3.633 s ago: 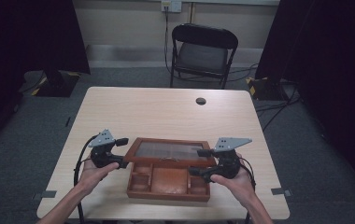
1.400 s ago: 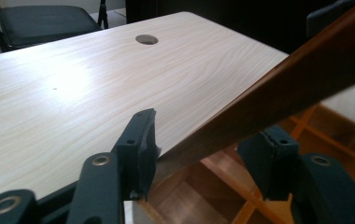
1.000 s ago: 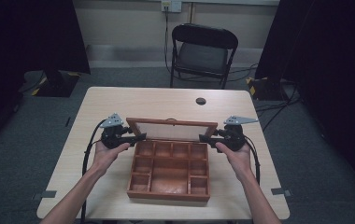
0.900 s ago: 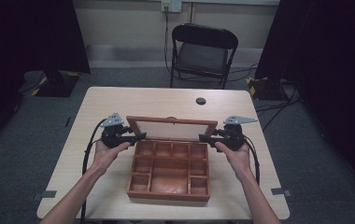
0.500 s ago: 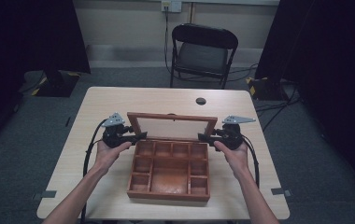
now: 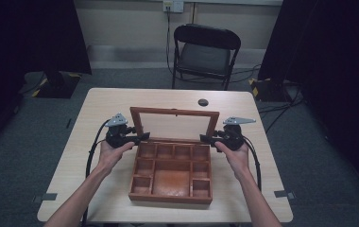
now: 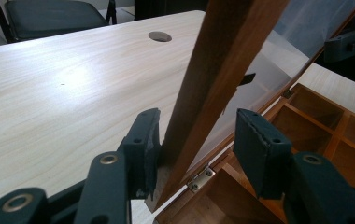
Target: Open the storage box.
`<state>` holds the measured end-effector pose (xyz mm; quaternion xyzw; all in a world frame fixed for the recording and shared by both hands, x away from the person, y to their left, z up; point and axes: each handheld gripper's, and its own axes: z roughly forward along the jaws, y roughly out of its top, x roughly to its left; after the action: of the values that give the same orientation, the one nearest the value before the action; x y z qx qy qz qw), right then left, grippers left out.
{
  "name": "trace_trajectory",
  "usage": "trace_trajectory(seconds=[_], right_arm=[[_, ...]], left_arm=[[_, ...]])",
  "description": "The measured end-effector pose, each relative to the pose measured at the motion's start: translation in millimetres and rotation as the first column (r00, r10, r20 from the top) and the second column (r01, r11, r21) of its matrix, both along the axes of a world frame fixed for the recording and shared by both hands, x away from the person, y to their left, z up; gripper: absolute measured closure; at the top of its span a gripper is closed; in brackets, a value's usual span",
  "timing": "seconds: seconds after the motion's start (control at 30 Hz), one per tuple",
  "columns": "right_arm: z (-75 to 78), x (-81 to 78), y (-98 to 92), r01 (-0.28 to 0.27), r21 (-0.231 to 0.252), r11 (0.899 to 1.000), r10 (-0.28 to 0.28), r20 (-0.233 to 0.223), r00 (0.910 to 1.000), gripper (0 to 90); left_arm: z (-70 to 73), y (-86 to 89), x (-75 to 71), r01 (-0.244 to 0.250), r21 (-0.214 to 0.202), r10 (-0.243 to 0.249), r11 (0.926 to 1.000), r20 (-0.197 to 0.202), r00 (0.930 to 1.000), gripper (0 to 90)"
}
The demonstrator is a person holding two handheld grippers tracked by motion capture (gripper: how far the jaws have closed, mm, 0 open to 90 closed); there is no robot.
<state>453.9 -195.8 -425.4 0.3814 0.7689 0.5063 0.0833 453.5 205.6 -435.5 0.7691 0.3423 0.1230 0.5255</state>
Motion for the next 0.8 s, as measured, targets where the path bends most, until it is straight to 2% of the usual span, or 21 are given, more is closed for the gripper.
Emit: trace_trajectory(seconds=[0.2,0.27,0.57,0.8], right_arm=[[-3.3,2.2,5.9,-0.002,-0.028,1.0,0.002,0.009,1.0,50.5],[-4.3,3.4,7.2,0.002,-0.024,1.0,-0.001,0.008,1.0,50.0],[-8.1,9.8,6.9,0.016,-0.002,1.0,-0.016,0.014,0.9998,50.1],[-11.4,12.4,7.6,0.028,-0.004,1.0,-0.028,0.012,0.9995,50.8]], left_arm=[[-0.5,0.0,0.9,-0.001,0.008,0.001,1.0,0.001,1.0,51.9],[0.6,0.7,1.6,0.0,0.024,0.0,0.9997,-0.004,1.0,52.8],[-2.0,1.6,5.2,-0.013,0.001,0.013,0.9999,-0.015,0.9998,55.1],[-4.6,2.1,8.6,-0.022,-0.013,0.022,0.9997,-0.02,0.9996,56.2]])
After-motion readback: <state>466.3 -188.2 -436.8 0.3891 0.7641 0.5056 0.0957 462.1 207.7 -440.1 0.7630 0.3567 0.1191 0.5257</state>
